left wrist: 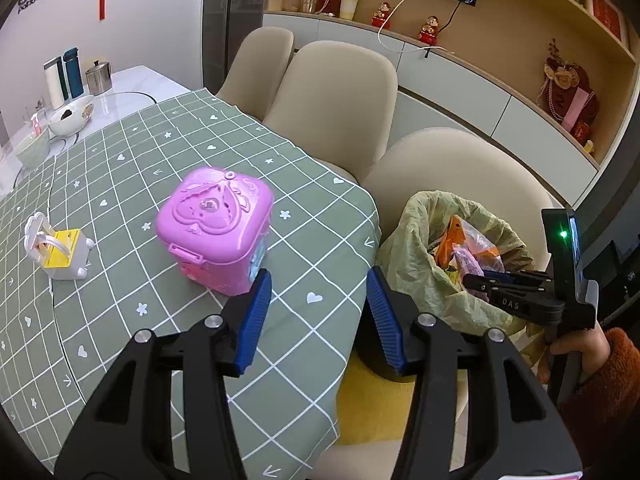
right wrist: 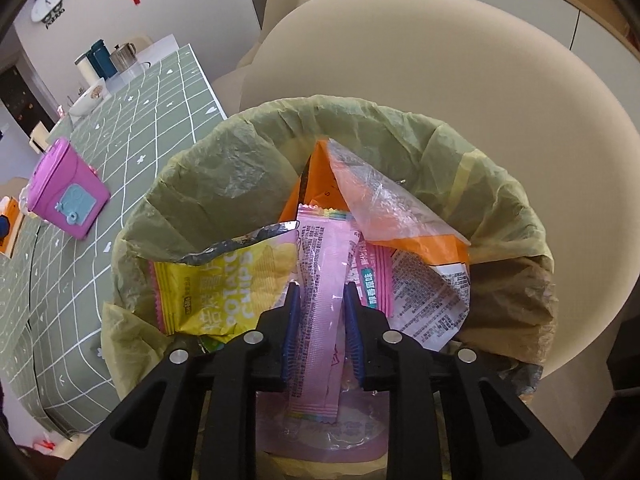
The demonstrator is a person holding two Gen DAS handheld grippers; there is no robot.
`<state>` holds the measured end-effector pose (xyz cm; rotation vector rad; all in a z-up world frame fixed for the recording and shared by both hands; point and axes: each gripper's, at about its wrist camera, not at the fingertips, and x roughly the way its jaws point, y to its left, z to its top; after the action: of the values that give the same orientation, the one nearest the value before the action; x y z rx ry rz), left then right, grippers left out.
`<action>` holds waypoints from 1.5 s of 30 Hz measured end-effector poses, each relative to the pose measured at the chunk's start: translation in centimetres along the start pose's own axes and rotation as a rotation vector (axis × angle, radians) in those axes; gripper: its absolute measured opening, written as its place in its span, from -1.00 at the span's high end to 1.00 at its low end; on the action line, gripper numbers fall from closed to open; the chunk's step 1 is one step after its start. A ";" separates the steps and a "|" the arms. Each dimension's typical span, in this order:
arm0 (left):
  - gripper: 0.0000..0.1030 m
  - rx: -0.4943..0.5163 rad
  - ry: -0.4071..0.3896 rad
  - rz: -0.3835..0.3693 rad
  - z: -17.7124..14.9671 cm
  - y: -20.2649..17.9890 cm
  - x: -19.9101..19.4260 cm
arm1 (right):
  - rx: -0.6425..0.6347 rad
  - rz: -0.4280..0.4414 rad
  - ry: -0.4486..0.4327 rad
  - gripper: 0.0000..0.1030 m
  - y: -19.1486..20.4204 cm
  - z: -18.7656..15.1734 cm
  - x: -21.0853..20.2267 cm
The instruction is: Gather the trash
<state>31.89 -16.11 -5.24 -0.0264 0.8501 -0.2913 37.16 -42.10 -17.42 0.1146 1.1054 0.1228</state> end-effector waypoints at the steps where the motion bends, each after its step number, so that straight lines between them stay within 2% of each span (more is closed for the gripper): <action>1: 0.07 0.001 0.003 0.002 0.0 -0.2 0.1 | -0.003 0.005 0.003 0.47 -0.2 -0.1 -0.1; 3: 0.00 0.003 0.007 0.001 0.2 -0.6 0.1 | -0.014 0.014 0.015 0.39 0.1 -0.1 -0.1; 7: -0.08 0.021 0.013 -0.019 0.2 -1.0 -0.2 | -0.010 0.032 0.010 0.36 0.4 -0.2 -0.6; 8: -0.11 0.023 0.016 -0.025 0.2 -0.9 -0.2 | 0.001 0.030 -0.002 0.27 0.4 -0.2 -1.2; 9: -0.15 0.024 0.017 -0.029 0.2 -0.9 -0.3 | 0.005 0.030 -0.012 0.07 0.5 -0.2 -1.6; 11: -0.21 0.020 0.010 -0.034 0.2 -0.5 -0.8 | 0.014 0.036 -0.044 -0.06 0.8 -0.4 -2.8; 17: -0.53 0.007 -0.030 -0.047 -1.5 1.7 -4.2 | 0.032 0.005 -0.157 -0.07 3.1 -1.9 -7.3; 21: -0.63 -0.004 -0.045 -0.028 -3.5 4.2 -7.3 | 0.082 -0.001 -0.242 -0.07 5.7 -4.2 -11.4; 29: -0.64 0.029 -0.138 0.025 -8.2 7.6 -14.9 | 0.026 0.000 -0.395 -0.07 15.2 -10.4 -19.6; 33: -0.64 0.020 -0.171 0.039 -10.2 8.6 -18.0 | -0.021 -0.035 -0.458 -0.07 20.6 -14.7 -22.6; 40: -0.64 -0.024 -0.248 0.116 -13.5 10.9 -23.1 | -0.012 -0.047 -0.524 -0.07 25.5 -20.1 -24.6; 45: -0.64 0.015 -0.251 0.138 -15.3 11.2 -24.9 | -0.006 -0.040 -0.567 -0.07 28.0 -22.4 -25.4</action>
<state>7.74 2.61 1.39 0.0099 0.5971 -0.1603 4.73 -17.74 -0.67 0.1132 0.5408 0.0517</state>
